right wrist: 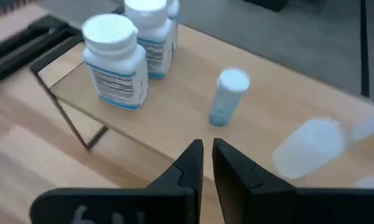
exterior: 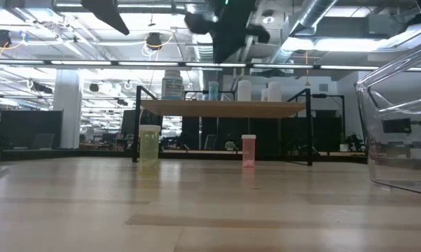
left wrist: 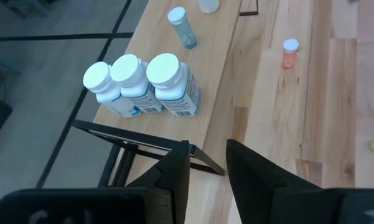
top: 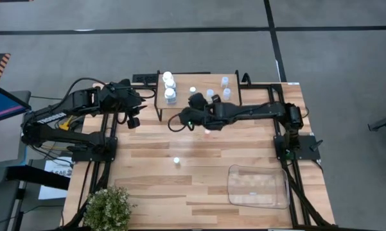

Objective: Pick and place medicine bottles onto shelf by color
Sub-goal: Adjust the transparent pill bottle on the shelf, then put the red pill bottle on the shelf

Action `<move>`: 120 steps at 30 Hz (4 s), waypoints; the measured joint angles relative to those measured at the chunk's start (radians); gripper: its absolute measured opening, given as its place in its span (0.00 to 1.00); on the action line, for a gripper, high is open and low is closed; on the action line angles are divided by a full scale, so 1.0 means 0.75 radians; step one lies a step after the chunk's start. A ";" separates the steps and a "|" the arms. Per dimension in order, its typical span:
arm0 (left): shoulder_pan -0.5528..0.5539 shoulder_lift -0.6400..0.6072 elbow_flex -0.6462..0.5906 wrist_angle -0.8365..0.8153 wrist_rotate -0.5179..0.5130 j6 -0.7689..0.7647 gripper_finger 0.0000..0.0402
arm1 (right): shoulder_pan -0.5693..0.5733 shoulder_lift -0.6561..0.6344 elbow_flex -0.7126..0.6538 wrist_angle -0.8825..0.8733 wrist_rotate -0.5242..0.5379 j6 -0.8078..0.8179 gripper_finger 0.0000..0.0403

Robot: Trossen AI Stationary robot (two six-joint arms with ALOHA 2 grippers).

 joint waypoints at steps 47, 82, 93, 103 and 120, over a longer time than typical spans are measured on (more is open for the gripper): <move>-0.001 0.001 0.000 0.092 -0.011 -0.030 0.23 | -0.520 0.018 0.359 -0.423 -1.021 -1.225 0.14; 0.000 0.001 0.000 0.091 -0.011 -0.046 0.23 | -0.571 0.018 0.247 -0.481 -1.011 -1.289 0.14; -0.001 0.001 0.000 0.090 -0.011 -0.044 0.23 | -0.588 0.018 0.247 -0.557 -0.974 -1.290 0.14; -0.001 0.001 0.000 0.091 -0.011 -0.042 0.23 | -0.589 0.018 0.247 -0.497 -0.965 -1.288 0.14; 0.000 0.001 0.000 0.090 -0.011 -0.068 0.23 | -0.507 -0.013 0.615 -0.463 -0.974 -1.102 0.14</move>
